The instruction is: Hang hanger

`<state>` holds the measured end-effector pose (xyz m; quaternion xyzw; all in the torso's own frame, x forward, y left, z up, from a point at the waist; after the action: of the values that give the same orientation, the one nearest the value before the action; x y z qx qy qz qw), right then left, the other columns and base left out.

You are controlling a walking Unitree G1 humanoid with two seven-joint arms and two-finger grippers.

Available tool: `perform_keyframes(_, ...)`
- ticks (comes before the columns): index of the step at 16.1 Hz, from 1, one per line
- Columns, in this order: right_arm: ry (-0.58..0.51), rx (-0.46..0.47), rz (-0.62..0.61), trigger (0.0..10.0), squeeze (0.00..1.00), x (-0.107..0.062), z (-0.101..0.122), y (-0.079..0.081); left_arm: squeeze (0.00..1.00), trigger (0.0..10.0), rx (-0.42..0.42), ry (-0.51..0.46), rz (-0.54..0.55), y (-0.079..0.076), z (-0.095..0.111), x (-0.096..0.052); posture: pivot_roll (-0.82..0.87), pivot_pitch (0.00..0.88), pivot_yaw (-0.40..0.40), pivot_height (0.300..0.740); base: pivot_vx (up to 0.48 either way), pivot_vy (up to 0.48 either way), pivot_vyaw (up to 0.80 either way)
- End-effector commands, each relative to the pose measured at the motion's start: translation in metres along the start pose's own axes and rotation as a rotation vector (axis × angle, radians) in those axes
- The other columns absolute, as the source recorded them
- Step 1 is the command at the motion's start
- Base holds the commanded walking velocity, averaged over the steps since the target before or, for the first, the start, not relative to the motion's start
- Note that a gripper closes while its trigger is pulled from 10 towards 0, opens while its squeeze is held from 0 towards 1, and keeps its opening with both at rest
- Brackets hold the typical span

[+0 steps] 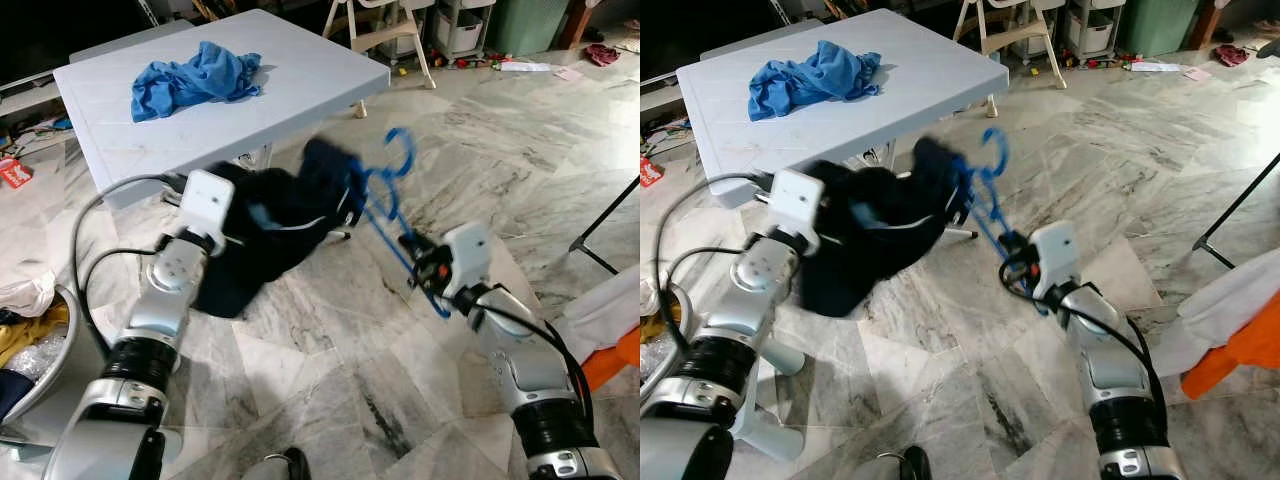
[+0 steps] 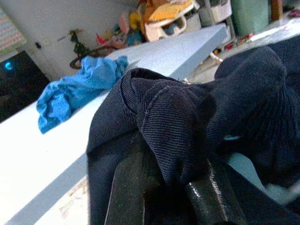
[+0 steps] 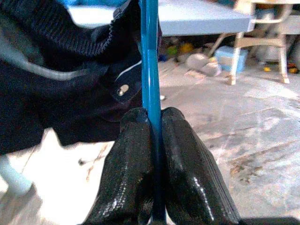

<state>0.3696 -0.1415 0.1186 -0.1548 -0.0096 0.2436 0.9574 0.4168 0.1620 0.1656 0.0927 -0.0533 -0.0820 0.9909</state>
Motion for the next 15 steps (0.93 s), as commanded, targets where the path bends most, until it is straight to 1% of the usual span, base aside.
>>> perform_keyframes(1, 0.000, -0.043, 0.037, 10.0, 0.00, -0.001, 0.000, 0.005, 0.00, 10.0, 0.013, 0.040, 0.021, 0.006, -0.010, -0.004, -0.11, 0.087, 0.126, 0.740, 0.000, 0.000, 0.00)
perform_keyframes(2, 0.040, -0.067, 0.055, 10.0, 0.00, -0.005, -0.009, 0.006, 0.00, 10.0, 0.015, 0.041, 0.025, 0.008, -0.011, -0.004, -0.11, 0.087, 0.126, 0.740, 0.000, 0.000, 0.00)
perform_keyframes(4, 0.103, -0.067, 0.066, 10.0, 0.00, -0.009, -0.022, 0.006, 0.00, 10.0, 0.015, 0.044, 0.028, 0.007, -0.012, -0.005, -0.11, 0.087, 0.126, 0.740, 0.000, 0.000, 0.00)
perform_keyframes(6, 0.200, -0.083, 0.066, 10.0, 0.00, -0.014, -0.041, 0.006, 0.00, 10.0, 0.007, 0.027, 0.039, 0.005, -0.009, -0.006, -0.12, 0.089, 0.126, 0.740, 0.000, 0.000, 0.00)
perform_keyframes(7, 0.230, -0.083, 0.071, 10.0, 0.00, -0.016, -0.047, 0.008, 0.00, 10.0, 0.003, 0.023, 0.043, 0.004, -0.008, -0.006, -0.11, 0.089, 0.127, 0.740, 0.000, 0.000, 0.00)
perform_keyframes(8, 0.246, -0.093, 0.075, 10.0, 0.00, -0.018, -0.051, 0.010, 0.00, 10.0, -0.001, 0.018, 0.041, 0.001, -0.008, -0.006, -0.11, 0.089, 0.127, 0.740, 0.000, 0.000, 0.00)
perform_keyframes(9, 0.260, -0.059, 0.024, 10.0, 0.00, -0.016, -0.055, 0.008, 0.00, 10.0, -0.034, 0.010, 0.014, -0.010, -0.009, -0.011, -0.11, 0.086, 0.129, 0.740, 0.000, 0.000, 0.00)
perform_keyframes(10, 0.255, -0.041, 0.025, 10.0, 0.00, -0.014, -0.055, 0.012, 0.00, 10.0, -0.055, 0.030, -0.036, -0.026, -0.017, -0.016, -0.11, 0.085, 0.129, 0.740, 0.000, 0.000, 0.00)
perform_keyframes(11, 0.252, -0.036, 0.027, 10.0, 0.00, -0.012, -0.055, 0.015, 0.00, 10.0, -0.061, 0.041, -0.064, -0.035, -0.021, -0.019, -0.10, 0.085, 0.131, 0.740, 0.000, 0.000, 0.00)
perform_keyframes(12, 0.233, -0.030, 0.046, 10.0, 0.00, -0.009, -0.052, 0.023, 0.00, 10.0, -0.061, 0.055, -0.125, -0.052, -0.028, -0.025, -0.10, 0.086, 0.132, 0.740, 0.000, 0.000, 0.00)
perform_keyframes(13, 0.210, -0.022, 0.068, 10.0, 0.00, -0.008, -0.049, 0.028, 0.00, 10.0, -0.038, 0.060, -0.147, -0.057, -0.031, -0.027, -0.10, 0.086, 0.132, 0.740, 0.000, 0.000, 0.00)
perform_keyframes(14, 0.177, -0.011, 0.108, 10.0, 0.00, -0.008, -0.043, 0.034, 0.00, 10.0, 0.004, 0.065, -0.134, -0.054, -0.034, -0.027, -0.10, 0.089, 0.132, 0.740, 0.000, 0.000, 0.00)
perform_keyframes(15, 0.170, -0.019, 0.135, 10.0, 0.00, -0.010, -0.042, 0.035, 0.00, 10.0, 0.019, 0.071, -0.107, -0.047, -0.035, -0.026, -0.10, 0.090, 0.132, 0.740, 0.000, 0.000, 0.00)
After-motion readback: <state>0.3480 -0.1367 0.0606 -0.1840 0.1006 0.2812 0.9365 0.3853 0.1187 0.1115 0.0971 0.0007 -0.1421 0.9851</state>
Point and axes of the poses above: a point about 5 cm out from each wrist's last joint towards the gripper, its own x axis pointing out of the wrist towards the gripper, its own z axis along the axis of the wrist's last joint, y = z × x, the point moved 5 cm from there along x, pointing out of the wrist towards the gripper, and after that the axes turned 10 degrees about -x, right-handed, at the moved point
